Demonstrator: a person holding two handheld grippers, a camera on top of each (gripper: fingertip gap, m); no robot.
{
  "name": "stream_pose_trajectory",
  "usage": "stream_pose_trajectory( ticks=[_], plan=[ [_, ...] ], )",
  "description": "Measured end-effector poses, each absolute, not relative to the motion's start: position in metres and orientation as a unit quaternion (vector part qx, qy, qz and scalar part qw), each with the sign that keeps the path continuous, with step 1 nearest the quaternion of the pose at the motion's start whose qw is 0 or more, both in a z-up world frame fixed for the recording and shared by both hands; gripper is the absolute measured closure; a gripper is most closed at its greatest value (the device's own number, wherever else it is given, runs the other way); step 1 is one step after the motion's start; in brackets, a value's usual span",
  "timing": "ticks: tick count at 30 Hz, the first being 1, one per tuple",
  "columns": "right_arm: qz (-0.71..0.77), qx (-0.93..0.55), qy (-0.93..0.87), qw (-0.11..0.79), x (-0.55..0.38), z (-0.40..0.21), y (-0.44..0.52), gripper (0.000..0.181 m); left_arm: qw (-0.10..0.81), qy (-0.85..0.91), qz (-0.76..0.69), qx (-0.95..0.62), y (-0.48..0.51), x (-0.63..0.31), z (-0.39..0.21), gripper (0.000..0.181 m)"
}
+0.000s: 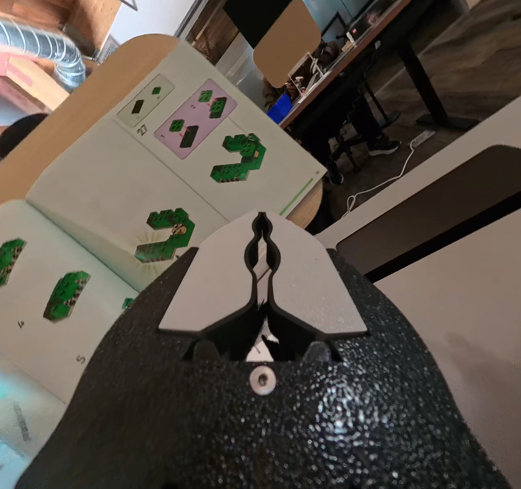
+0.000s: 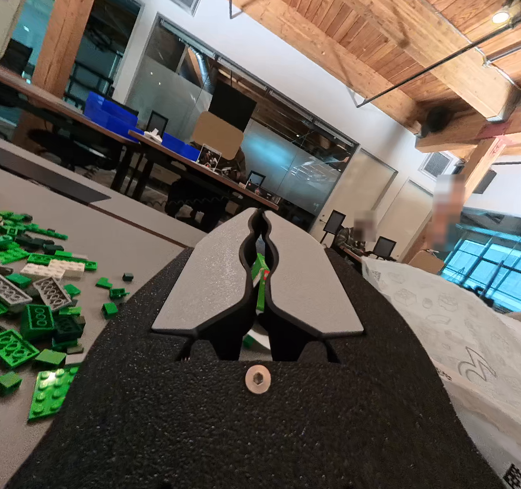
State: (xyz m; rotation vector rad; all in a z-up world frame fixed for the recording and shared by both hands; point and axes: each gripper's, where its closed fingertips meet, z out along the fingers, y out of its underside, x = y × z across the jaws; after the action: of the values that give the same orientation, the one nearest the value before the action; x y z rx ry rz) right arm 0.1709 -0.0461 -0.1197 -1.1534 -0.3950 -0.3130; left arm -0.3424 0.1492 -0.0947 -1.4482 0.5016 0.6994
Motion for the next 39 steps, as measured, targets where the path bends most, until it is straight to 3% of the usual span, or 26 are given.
stream_pose_trajectory(
  ticks=[5, 14, 15, 16, 18, 22, 39],
  plan=[
    [-0.142, -0.545, -0.207, 0.8, 0.16, -0.126, -0.043, 0.181, 0.681, 0.17, 0.269, -0.659, 0.144, -0.359, -0.096, 0.181],
    [-0.127, -0.543, -0.212, 0.802, 0.154, -0.127, -0.044, 0.181, 0.605, 0.309, 0.383, -0.626, 0.176, -0.329, -0.104, 0.181],
    [-0.127, -0.544, -0.213, 0.802, 0.153, -0.127, -0.044, 0.181, 0.595, 0.321, 0.397, -0.621, 0.182, -0.326, -0.104, 0.142],
    [-0.128, -0.543, -0.214, 0.802, 0.153, -0.127, -0.044, 0.181, 0.58, 0.329, 0.41, -0.623, 0.189, -0.326, -0.106, 0.125],
    [-0.126, -0.542, -0.214, 0.803, 0.152, -0.127, -0.044, 0.181, 0.55, 0.35, 0.422, -0.63, 0.201, -0.324, -0.114, 0.118],
    [-0.118, -0.542, -0.211, 0.805, 0.152, -0.126, -0.044, 0.181, 0.542, 0.384, 0.452, -0.595, 0.21, -0.314, -0.111, 0.13],
    [-0.102, -0.544, -0.215, 0.805, 0.147, -0.126, -0.044, 0.181, 0.5, 0.399, 0.515, -0.571, 0.223, -0.323, -0.112, 0.143]
  ],
)
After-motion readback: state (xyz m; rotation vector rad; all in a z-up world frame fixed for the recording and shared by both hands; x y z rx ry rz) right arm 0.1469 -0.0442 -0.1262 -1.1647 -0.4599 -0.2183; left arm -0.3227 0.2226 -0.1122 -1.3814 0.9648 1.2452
